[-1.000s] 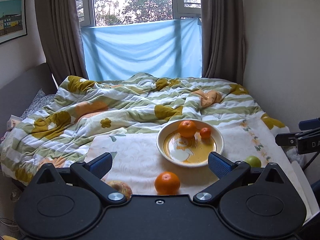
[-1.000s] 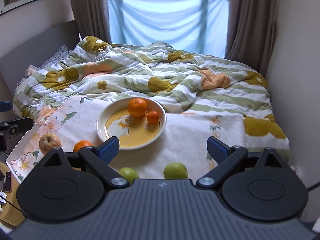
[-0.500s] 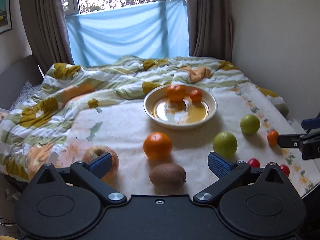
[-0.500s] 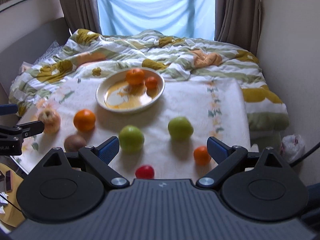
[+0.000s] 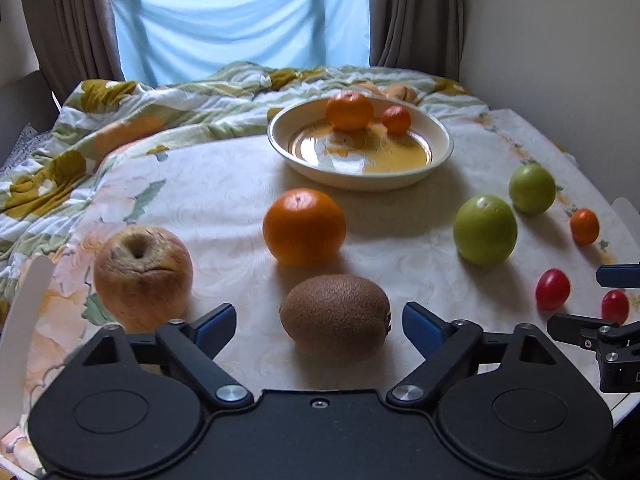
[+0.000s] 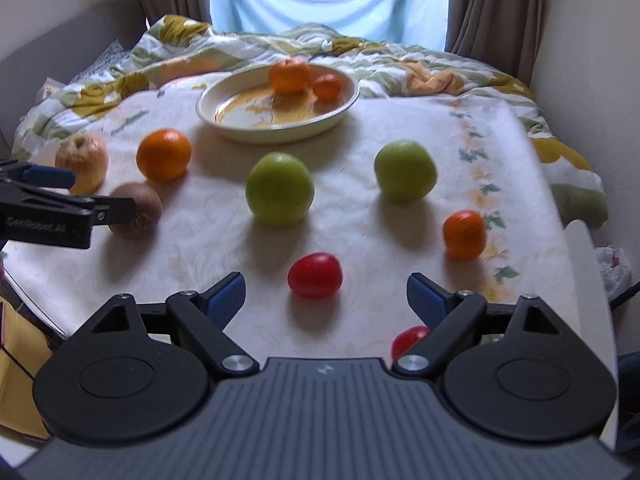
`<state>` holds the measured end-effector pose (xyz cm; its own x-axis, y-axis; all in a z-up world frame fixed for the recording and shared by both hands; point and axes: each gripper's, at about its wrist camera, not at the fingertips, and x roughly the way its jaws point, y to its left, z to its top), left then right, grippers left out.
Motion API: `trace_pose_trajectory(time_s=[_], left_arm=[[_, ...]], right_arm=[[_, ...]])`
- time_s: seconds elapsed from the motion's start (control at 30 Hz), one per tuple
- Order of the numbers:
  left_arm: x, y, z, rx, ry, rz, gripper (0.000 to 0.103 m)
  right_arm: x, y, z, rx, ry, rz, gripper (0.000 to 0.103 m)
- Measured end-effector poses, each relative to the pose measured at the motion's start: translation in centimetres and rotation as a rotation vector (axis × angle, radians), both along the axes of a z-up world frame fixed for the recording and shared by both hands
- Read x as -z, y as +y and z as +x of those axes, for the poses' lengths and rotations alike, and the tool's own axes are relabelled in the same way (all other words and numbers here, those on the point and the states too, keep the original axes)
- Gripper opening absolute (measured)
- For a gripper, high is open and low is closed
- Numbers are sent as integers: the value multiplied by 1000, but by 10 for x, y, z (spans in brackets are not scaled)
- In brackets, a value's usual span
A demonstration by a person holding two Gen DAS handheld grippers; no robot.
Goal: Organize fruits
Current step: 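Grasp the brown kiwi with the left tool while the right tool grasps a red cherry tomato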
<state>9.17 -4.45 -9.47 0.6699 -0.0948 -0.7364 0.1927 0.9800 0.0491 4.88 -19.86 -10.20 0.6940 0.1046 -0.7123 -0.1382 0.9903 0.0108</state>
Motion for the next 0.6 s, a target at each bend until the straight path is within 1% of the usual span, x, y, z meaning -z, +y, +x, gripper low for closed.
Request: trace_pose_trajectory(time_s=[0.03,0.17,0.23,0.3,0.37,0.43,0.47,0.6], left_arm=[[3,0,1,1,8,0,91],[11,1,6,4,28,-14,83],[13,1,8,4,34,-19,82],[14,0,8,16,34,-23,75],[14,-3,8,30,34,-31,69],[14,-6,8,31,30,-13,69],[14,-6,8,28,31,-12,68],[13,-5,7,18,39,-25,68]], right_arm=[[3,1,2,-4,7,1,99],[13,4,5,-21,22,7,97],[15,4,6,-26,27,10,95],[16,3,9,-27,29,12,93],[17,3,11,-28,33,13,88],[19,1,14,-30,42,19,82],[19,1,15,-31,44,23,81],[18,0,16,-35,39,25,76]])
